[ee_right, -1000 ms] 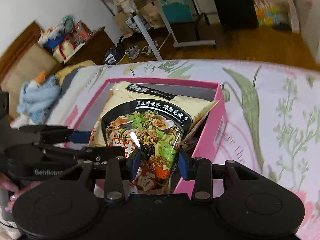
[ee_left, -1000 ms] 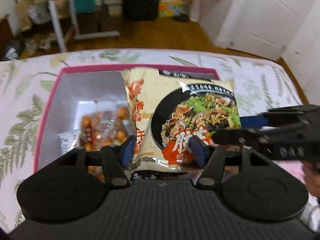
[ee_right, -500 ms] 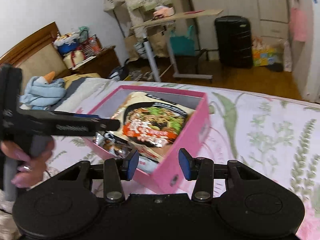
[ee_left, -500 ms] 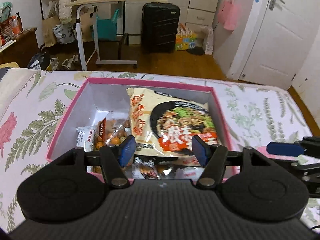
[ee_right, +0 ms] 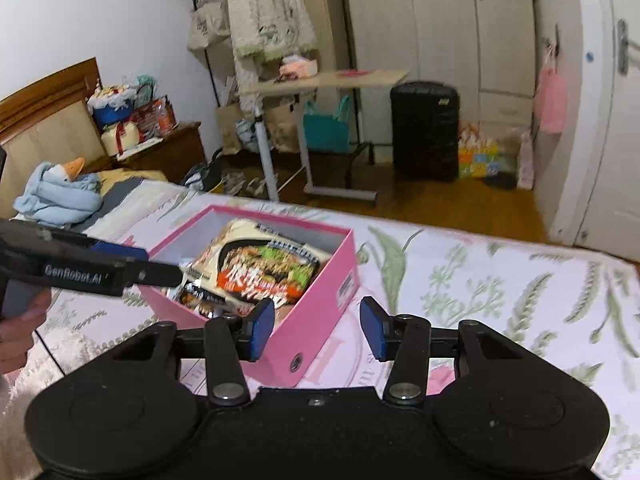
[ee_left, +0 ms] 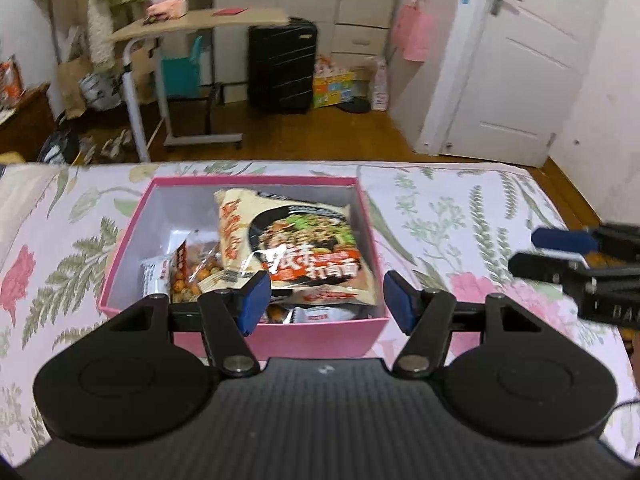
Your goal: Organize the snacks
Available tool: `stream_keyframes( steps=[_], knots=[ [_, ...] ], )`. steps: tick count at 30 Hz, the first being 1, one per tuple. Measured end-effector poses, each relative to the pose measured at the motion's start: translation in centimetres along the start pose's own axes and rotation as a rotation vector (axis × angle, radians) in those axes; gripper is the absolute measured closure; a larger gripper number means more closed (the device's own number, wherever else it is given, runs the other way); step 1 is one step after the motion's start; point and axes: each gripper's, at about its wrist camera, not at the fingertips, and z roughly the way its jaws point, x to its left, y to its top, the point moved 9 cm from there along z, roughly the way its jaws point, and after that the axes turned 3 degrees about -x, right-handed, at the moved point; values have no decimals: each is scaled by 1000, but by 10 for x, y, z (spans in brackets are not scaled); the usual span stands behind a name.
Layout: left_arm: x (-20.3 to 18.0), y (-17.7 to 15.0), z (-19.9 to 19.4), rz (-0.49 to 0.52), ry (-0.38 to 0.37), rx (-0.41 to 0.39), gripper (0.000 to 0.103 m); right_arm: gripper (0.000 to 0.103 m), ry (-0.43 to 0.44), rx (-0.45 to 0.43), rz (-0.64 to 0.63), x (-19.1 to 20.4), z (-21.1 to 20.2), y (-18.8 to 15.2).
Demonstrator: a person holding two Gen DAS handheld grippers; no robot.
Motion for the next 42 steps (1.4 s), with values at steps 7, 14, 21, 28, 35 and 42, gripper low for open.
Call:
stream_keyframes(
  steps=[7,14,21,28,35,42],
  knots=[
    [-17,-4,-23,11,-8,33,42,49,-77,19,75,-15,-31,-1],
    [-38,5,-38,30,-9,5,38,48,-105,1,113,-21,-54,-7],
    [-63,-4,-44,79,12,26,35,41,-145,-11,134,-29,-71,-16],
    [-81,-23,-54,67,55,-15,17,32,-215,14,152,-36,-76,-31],
    [-74,-36,-54,15,122,-4,7,6,-260,6,124,-31,-80,-40],
    [-81,-37,-56,51,102,-23,7,6,-322,6,150,-37,-91,-43]
  ],
)
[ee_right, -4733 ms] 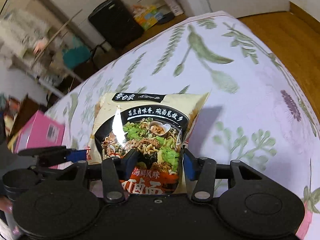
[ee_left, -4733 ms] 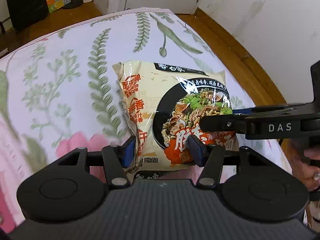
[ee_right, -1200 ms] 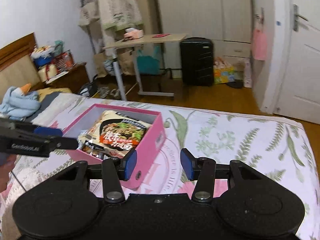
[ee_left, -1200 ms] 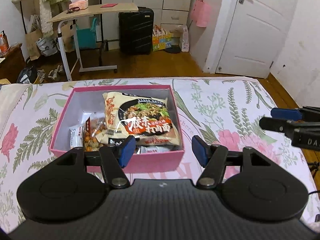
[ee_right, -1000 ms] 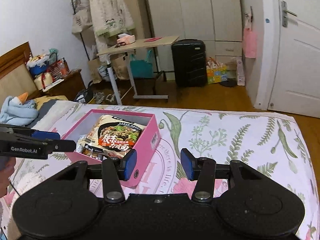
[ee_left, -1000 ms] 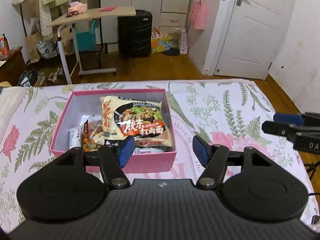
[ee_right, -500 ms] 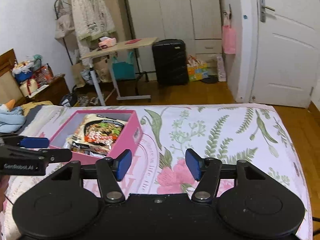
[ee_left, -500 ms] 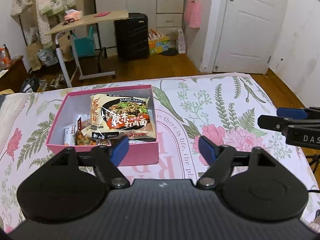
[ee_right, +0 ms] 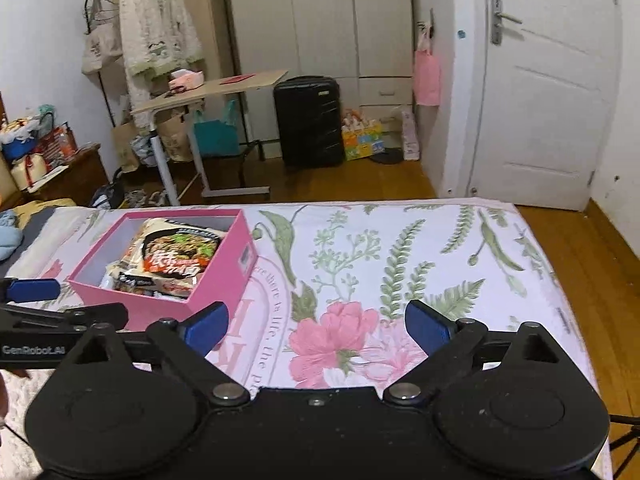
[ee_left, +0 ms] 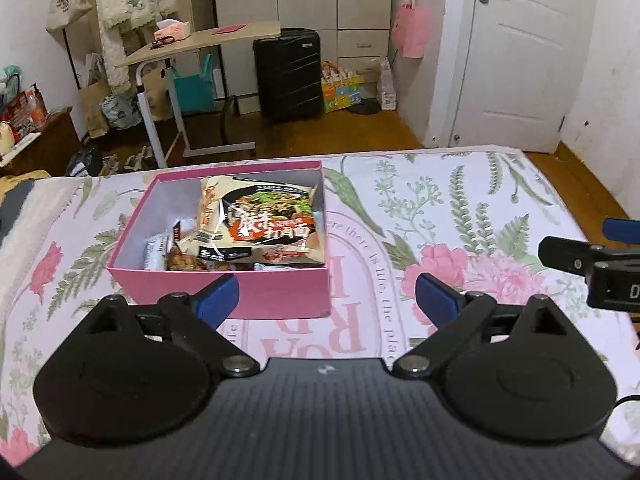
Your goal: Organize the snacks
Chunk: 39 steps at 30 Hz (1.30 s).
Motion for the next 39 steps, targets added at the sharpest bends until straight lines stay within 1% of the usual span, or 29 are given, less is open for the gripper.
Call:
stream_keyframes(
  steps=[4,8,13,16,19,22,27,32,34,39],
  knots=[
    [-4,1,-3,-2,-19,-9,7,6,-12,0,-7,-3,-5,-3],
    [-2,-3,-1,-17,-2,5,7,6,-35,3,-40,1,-5,-4],
    [8,-6,3,-47,19,25,7,6,-38,14,-40,3,-2,-6],
    [11,-6,6,-50,33,30,7,6,-42,9,-13,0,0,-8],
    [12,-8,9,-51,44,33,7,6,-18,8,51,-4,7,-12],
    [13,-10,11,-60,44,28,7,6,-38,-4,73,-12,8,-15],
    [13,-13,13,-65,52,28,7,6,-34,-6,47,-8,4,-17],
    [12,-15,14,-56,73,34,7,6,-61,7,-6,-1,1,-18],
    [12,-15,13,-55,77,34,7,6,-76,17,-15,1,-2,-17],
    [12,-14,10,-52,82,17,7,6,-81,16,-25,1,-4,-17]
  ],
)
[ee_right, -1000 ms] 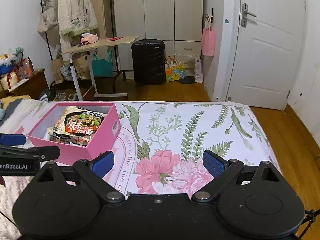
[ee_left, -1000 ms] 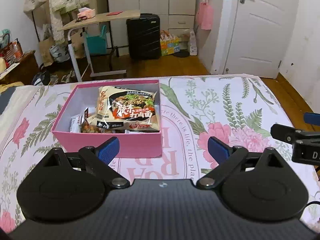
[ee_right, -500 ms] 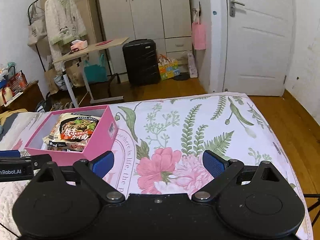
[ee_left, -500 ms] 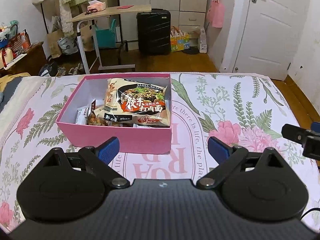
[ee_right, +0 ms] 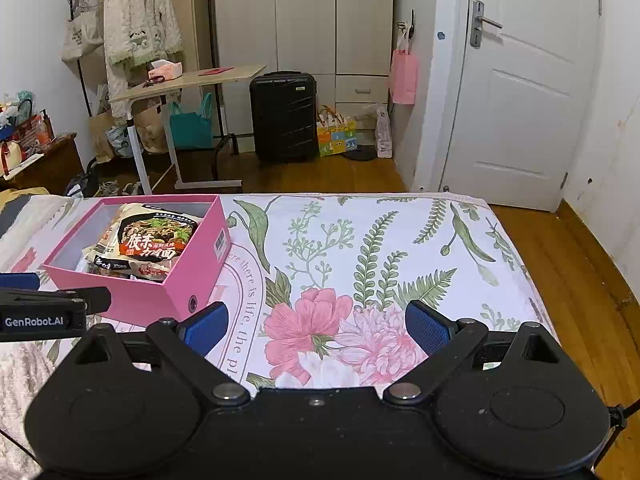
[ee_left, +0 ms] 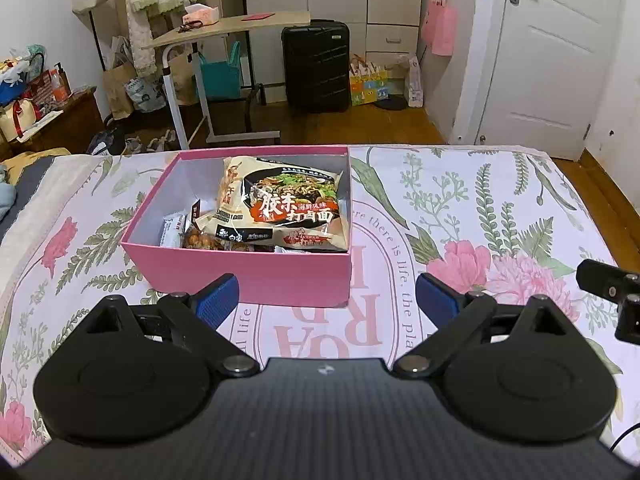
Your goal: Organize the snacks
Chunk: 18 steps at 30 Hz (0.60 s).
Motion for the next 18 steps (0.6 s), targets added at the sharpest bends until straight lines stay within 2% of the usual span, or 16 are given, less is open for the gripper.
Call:
stream_keyframes(
  steps=[10,18],
  knots=[
    [-1,-1,-4,-21,-14,-2,7,6,13,8,8,-1,6,-4],
    [1,-1,-1,0,24,6,7,6,13,19,6,-3,10,-7]
  ],
)
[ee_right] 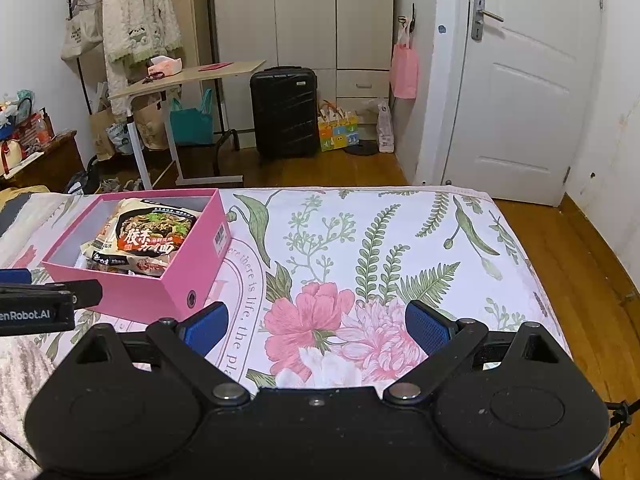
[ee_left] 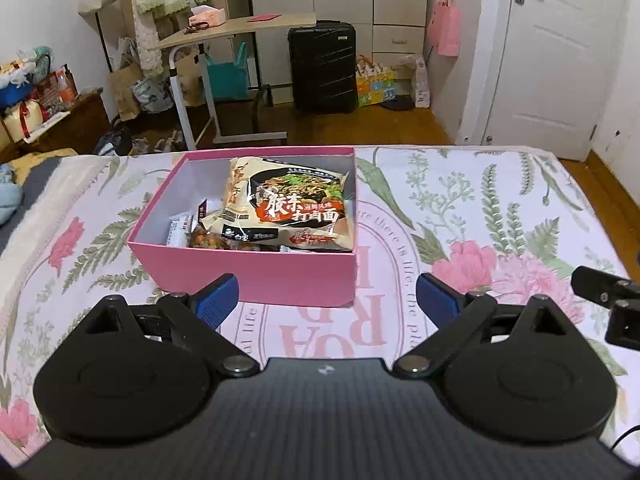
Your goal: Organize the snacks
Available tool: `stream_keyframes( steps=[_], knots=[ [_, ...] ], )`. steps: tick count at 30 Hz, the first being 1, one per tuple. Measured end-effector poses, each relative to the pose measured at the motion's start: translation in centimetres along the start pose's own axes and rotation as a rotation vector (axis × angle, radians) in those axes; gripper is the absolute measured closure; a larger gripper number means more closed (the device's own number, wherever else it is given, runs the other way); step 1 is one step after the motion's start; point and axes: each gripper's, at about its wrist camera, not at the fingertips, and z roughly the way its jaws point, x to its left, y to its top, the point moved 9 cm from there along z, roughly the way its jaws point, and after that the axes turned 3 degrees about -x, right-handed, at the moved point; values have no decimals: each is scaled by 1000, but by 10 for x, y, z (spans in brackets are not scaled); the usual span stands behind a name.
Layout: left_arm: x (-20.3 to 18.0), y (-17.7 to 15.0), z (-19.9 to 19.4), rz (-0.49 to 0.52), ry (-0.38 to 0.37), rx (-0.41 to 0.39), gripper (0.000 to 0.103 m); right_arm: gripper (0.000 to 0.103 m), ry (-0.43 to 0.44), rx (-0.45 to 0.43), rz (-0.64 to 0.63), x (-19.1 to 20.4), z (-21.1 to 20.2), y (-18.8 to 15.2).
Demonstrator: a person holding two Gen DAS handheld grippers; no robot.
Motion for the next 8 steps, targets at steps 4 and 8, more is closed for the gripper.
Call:
stream_keyframes(
  steps=[4,8],
  knots=[
    [0,-1,3,-2,-2,13,7,6,8,3,3,0,1,-1],
    [0,-4,6,-1,-8,23,7,6,5,6,8,-1,2,-2]
  ],
)
